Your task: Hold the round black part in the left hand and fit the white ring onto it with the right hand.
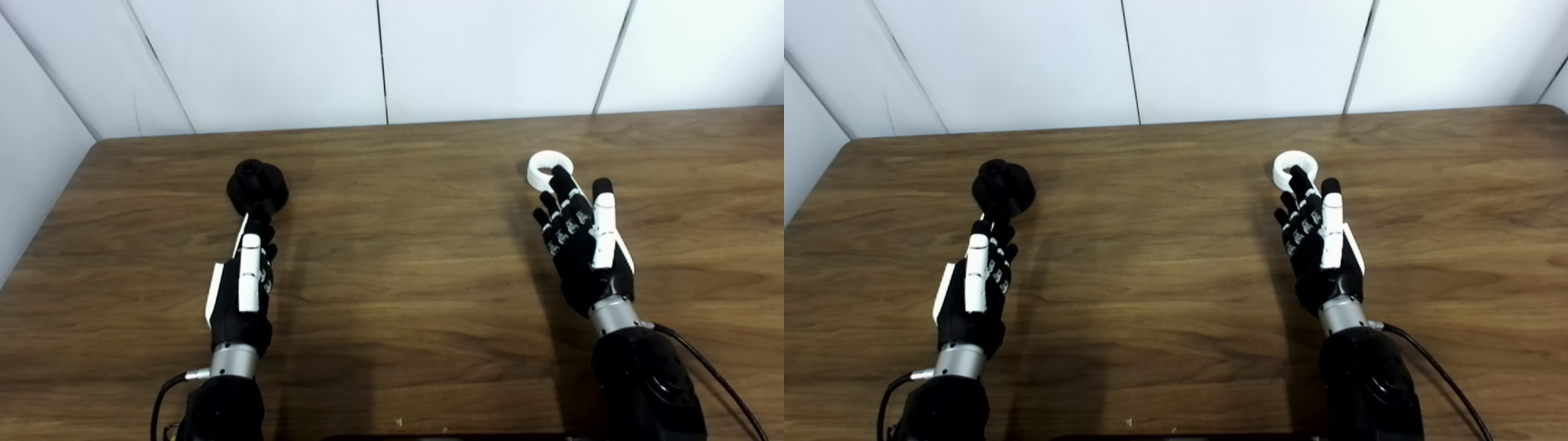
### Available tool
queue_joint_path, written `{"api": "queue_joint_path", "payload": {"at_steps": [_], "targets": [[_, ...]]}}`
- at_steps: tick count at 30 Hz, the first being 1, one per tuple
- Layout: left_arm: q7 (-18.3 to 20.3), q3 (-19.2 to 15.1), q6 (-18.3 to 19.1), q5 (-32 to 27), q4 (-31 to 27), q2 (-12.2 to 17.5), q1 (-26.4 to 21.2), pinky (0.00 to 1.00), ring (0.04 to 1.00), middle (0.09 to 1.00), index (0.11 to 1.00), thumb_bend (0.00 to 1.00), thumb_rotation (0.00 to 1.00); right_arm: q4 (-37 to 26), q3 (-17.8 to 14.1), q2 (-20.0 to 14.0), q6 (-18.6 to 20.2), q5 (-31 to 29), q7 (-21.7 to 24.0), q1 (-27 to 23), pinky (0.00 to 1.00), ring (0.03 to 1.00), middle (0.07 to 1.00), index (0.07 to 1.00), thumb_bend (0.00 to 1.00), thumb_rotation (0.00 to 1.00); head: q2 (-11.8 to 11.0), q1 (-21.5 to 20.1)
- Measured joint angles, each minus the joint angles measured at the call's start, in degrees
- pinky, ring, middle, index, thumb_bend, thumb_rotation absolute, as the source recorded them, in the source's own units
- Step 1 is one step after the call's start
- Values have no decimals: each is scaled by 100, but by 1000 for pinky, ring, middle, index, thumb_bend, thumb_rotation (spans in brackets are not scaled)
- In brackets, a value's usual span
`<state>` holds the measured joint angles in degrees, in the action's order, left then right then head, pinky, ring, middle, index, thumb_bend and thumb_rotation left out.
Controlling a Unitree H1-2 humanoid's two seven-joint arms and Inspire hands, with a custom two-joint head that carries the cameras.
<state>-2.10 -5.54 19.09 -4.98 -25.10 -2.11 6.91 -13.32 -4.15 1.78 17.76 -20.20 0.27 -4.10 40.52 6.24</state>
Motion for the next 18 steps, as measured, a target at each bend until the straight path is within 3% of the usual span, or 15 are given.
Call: {"api": "queue_joint_path", "payload": {"at_steps": [18], "targets": [[-22,19,-2,-28,1,-27,3,1000,1000,1000,1000,520,860,0,-16,-57,0,-119,18,-27,1000,1000,1000,953,542,1000,-35,70]]}}
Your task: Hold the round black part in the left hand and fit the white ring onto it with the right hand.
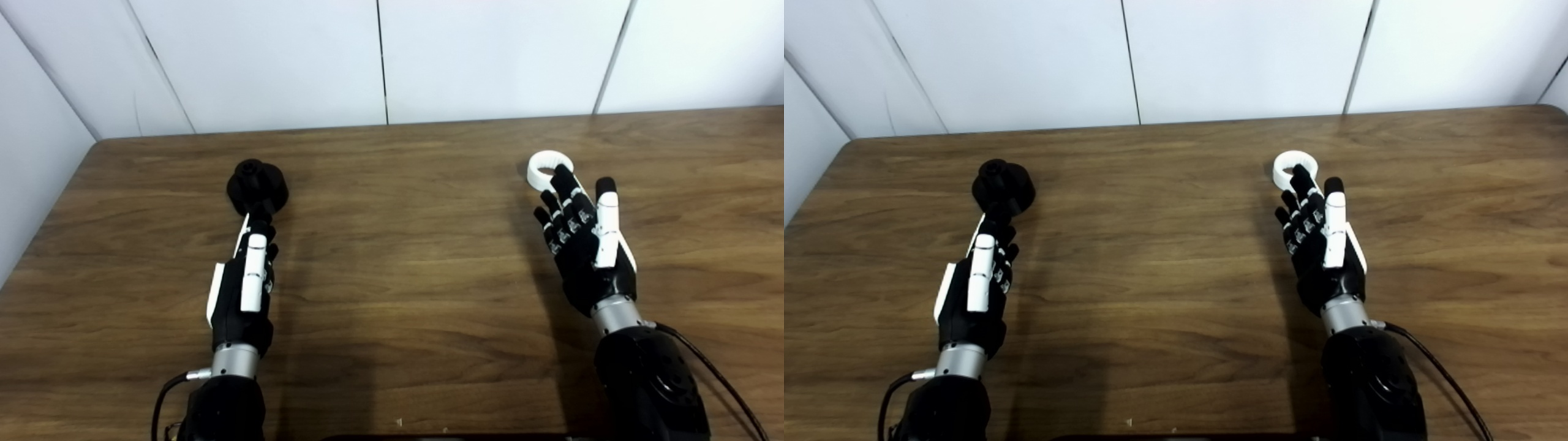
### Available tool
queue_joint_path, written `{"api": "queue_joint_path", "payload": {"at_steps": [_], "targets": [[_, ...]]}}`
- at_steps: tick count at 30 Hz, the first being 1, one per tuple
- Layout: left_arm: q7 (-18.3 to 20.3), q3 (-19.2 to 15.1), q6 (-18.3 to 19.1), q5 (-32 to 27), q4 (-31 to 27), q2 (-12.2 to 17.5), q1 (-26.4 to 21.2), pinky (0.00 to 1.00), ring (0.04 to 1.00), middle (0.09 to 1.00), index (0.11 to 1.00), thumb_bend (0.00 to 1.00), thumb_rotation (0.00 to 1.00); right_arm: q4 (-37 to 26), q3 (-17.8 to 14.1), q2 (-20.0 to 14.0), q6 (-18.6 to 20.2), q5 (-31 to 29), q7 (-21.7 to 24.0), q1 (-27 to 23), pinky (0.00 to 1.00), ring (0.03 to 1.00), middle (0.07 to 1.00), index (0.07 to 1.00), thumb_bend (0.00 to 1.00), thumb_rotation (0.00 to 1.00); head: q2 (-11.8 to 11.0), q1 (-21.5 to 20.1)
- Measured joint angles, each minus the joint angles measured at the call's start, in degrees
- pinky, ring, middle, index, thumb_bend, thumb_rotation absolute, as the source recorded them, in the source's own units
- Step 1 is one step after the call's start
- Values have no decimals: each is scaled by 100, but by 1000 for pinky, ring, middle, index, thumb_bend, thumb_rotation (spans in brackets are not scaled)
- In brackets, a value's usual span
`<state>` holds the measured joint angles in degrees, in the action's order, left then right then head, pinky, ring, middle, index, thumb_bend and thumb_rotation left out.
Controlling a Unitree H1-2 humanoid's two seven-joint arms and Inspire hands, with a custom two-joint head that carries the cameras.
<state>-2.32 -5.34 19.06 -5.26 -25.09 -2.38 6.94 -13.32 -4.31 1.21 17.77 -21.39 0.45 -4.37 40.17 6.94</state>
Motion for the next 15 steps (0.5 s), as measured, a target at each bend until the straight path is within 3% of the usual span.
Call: {"api": "queue_joint_path", "payload": {"at_steps": [6,7,9,11,15], "targets": [[-18,7,0,-17,0,-5,0,1000,1000,1000,1000,510,848,0,-6,-18,0,-23,0,-6,1000,1000,1000,955,546,1000,0,0],[-22,17,0,21,0,2,1,1000,1000,1000,1000,546,754,0,-6,-18,0,-26,0,-6,1000,1000,1000,956,542,1000,-9,35],[-70,179,10,727,-5,91,9,971,994,1000,1000,580,615,11,-5,-18,1,-31,-1,-3,1000,1000,1000,955,541,1000,-26,70],[-107,305,70,1335,-18,223,8,902,943,966,990,662,577,31,-4,-17,2,-31,-2,6,1000,1000,1000,960,538,1000,-52,114],[-136,342,358,2567,-227,525,-7,858,916,940,962,787,514,80,-5,-23,2,-31,-3,15,1000,1000,1000,961,543,1000,-70,149]]}}
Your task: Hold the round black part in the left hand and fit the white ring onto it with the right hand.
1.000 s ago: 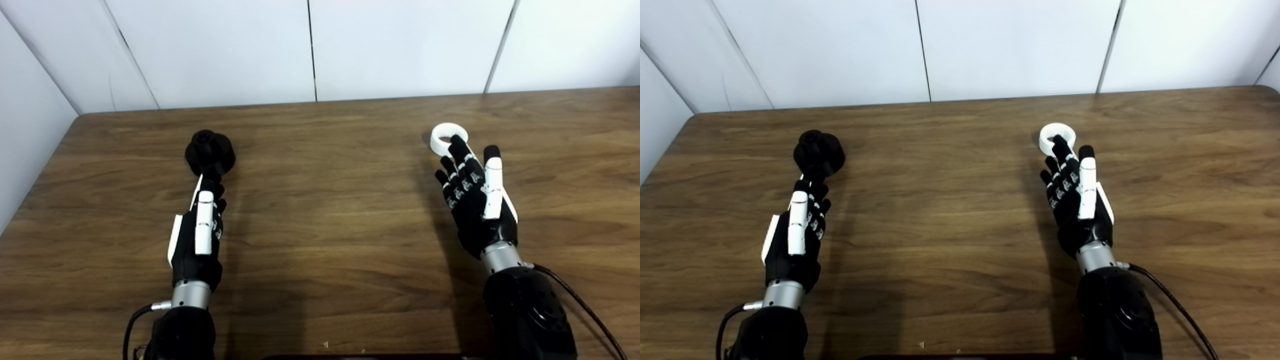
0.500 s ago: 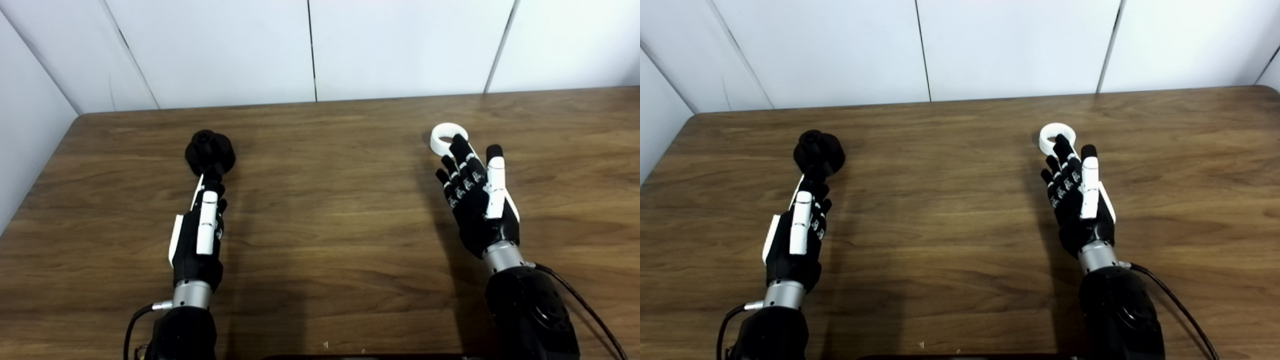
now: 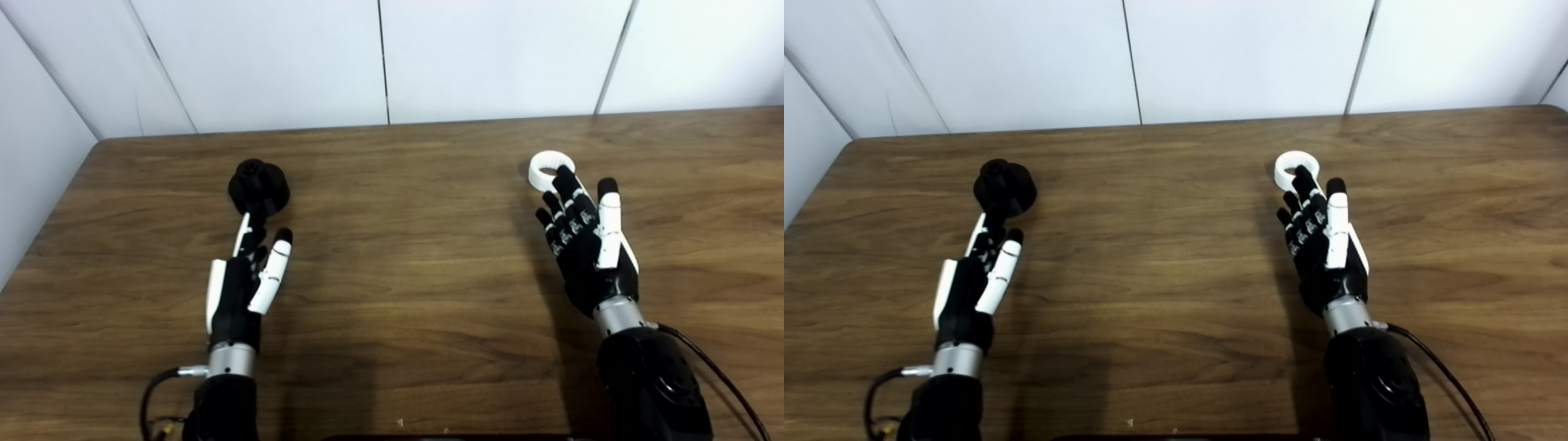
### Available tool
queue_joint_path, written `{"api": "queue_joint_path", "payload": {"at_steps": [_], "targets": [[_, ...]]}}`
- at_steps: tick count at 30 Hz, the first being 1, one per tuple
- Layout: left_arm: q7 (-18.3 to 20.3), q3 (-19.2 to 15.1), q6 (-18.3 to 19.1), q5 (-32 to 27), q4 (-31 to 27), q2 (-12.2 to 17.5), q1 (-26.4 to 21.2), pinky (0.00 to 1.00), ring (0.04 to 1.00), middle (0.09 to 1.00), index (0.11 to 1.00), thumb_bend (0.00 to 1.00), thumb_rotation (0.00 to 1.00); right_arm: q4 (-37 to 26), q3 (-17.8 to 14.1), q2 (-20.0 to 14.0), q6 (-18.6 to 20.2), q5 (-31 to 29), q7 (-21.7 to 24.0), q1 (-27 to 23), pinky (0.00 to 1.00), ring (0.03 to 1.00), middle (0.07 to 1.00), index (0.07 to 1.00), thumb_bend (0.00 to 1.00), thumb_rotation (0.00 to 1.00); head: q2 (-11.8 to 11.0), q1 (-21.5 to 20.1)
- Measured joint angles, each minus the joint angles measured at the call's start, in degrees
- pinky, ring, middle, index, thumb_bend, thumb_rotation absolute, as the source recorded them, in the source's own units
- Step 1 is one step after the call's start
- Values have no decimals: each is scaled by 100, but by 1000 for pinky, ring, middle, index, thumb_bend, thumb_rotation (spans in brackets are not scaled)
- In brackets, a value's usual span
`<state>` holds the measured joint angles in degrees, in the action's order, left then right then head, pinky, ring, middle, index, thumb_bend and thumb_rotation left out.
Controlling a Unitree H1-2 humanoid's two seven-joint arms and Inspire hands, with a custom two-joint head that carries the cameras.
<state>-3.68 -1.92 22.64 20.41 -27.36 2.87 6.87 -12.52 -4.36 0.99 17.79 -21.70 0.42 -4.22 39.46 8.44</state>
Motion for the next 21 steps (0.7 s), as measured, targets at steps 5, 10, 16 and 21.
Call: {"api": "queue_joint_path", "payload": {"at_steps": [5,10,16,21], "targets": [[410,-220,407,1350,-271,848,-202,848,966,980,980,882,488,54,-2,-8,-28,-1,29,-8,1000,1000,1000,961,543,1000,-70,88],[1145,-714,464,2098,-275,1110,-983,849,973,987,973,866,492,141,15,15,-80,1,75,-44,1000,1000,1000,954,539,1000,-97,79],[1453,-596,442,2414,-23,1268,-1279,836,978,981,967,862,535,156,-13,28,-93,-7,161,-84,1000,1000,1000,959,537,1000,-114,79],[1626,-560,444,2476,524,1728,-1645,848,993,975,959,888,528,161,-35,31,-93,-1,161,-81,1000,1000,1000,950,530,1000,-114,53]]}}
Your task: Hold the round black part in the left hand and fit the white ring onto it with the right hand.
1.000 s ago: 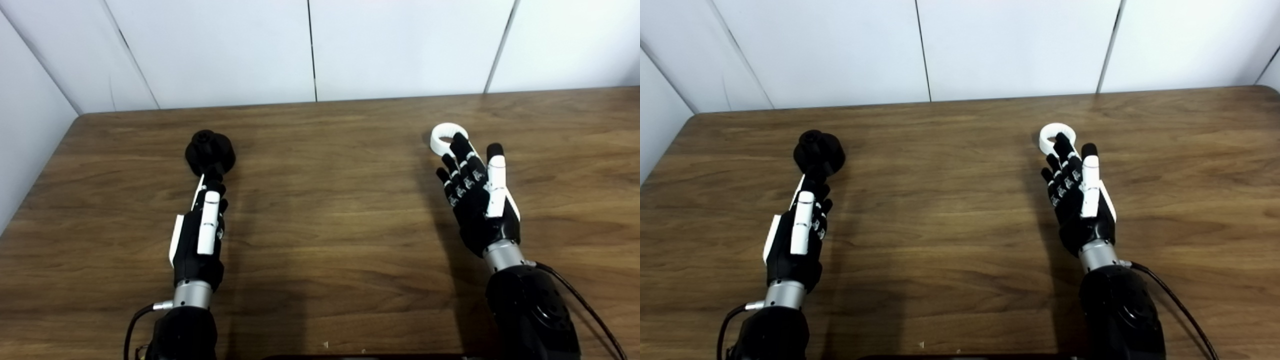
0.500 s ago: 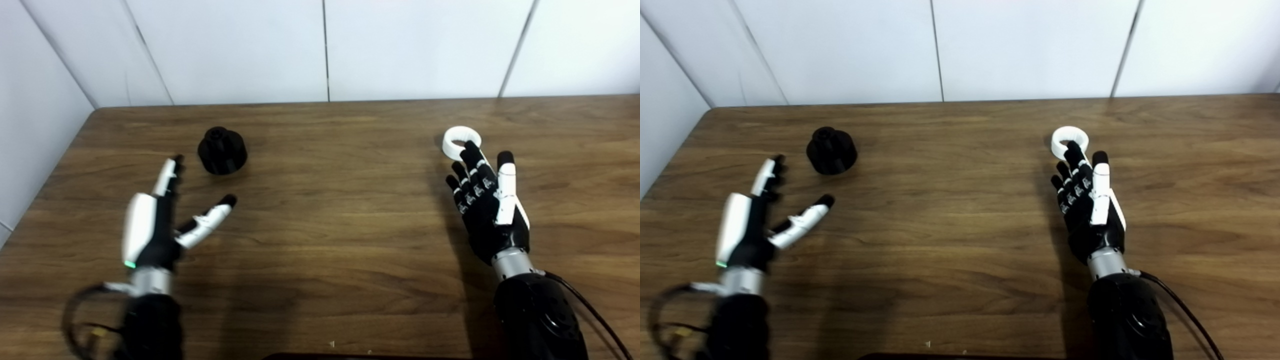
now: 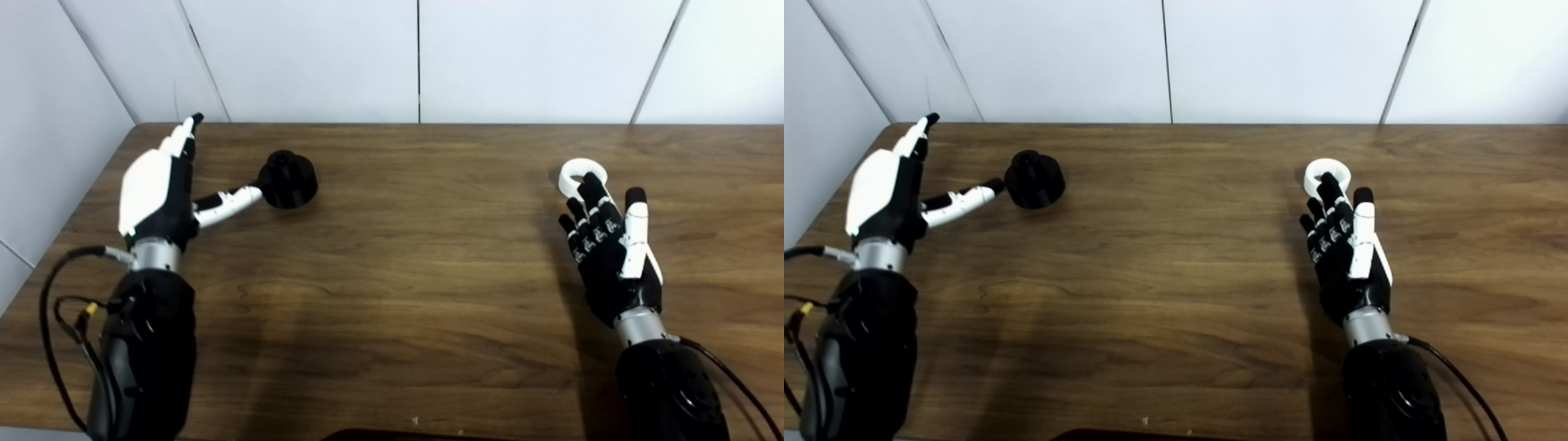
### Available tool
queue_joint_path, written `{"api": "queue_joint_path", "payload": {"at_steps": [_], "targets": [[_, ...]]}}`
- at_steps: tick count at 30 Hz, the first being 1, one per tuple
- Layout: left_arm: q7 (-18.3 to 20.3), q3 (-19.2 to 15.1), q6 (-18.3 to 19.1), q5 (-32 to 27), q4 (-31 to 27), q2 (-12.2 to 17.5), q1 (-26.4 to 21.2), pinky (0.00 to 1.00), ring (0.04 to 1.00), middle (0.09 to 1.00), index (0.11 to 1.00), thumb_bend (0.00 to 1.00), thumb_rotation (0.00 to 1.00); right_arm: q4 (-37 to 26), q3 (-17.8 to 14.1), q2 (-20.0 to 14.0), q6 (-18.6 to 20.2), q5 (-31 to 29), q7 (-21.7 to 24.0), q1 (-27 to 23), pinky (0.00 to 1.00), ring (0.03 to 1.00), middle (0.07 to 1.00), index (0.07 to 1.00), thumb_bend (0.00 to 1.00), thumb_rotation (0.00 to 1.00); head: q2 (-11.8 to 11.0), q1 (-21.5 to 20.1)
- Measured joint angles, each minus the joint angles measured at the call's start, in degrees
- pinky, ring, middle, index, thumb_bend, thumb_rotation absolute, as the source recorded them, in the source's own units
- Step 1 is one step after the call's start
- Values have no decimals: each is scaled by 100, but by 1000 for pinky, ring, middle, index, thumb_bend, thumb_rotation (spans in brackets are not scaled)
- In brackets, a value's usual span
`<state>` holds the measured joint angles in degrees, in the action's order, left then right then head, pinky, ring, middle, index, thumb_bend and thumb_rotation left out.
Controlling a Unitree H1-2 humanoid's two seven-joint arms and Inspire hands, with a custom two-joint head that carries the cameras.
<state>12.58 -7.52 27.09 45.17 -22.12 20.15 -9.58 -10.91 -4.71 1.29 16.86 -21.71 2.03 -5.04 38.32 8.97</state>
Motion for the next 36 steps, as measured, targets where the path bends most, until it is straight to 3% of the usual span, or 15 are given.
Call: {"api": "queue_joint_path", "payload": {"at_steps": [8,12,15,17,23,36], "targets": [[429,502,-23,-55,1042,408,-701,824,961,932,909,965,568,5,13,31,-1,57,0,-8,1000,1000,1000,949,543,1000,-9,-88],[549,711,-21,-54,1438,514,-987,815,957,935,897,950,570,5,7,33,-2,56,1,-8,1000,1000,1000,954,550,1000,-18,-123],[626,770,-22,-53,1545,522,-1076,713,917,918,894,957,567,5,-8,32,-2,51,1,-8,1000,1000,1000,956,551,1000,-26,-132],[733,776,-20,-53,1661,523,-1110,696,907,920,888,961,572,5,-27,32,-2,49,1,-8,1000,1000,1000,958,551,1000,-26,-141],[922,891,-22,-245,1974,580,-1204,822,969,944,880,944,563,5,-54,35,-2,41,1,-9,1000,1000,1000,954,544,1000,-35,-202],[1039,1404,-85,-282,2328,705,-1433,818,979,953,884,960,572,4,-69,41,-1,42,1,-11,1000,1000,1000,955,543,1000,-35,-264]]}}
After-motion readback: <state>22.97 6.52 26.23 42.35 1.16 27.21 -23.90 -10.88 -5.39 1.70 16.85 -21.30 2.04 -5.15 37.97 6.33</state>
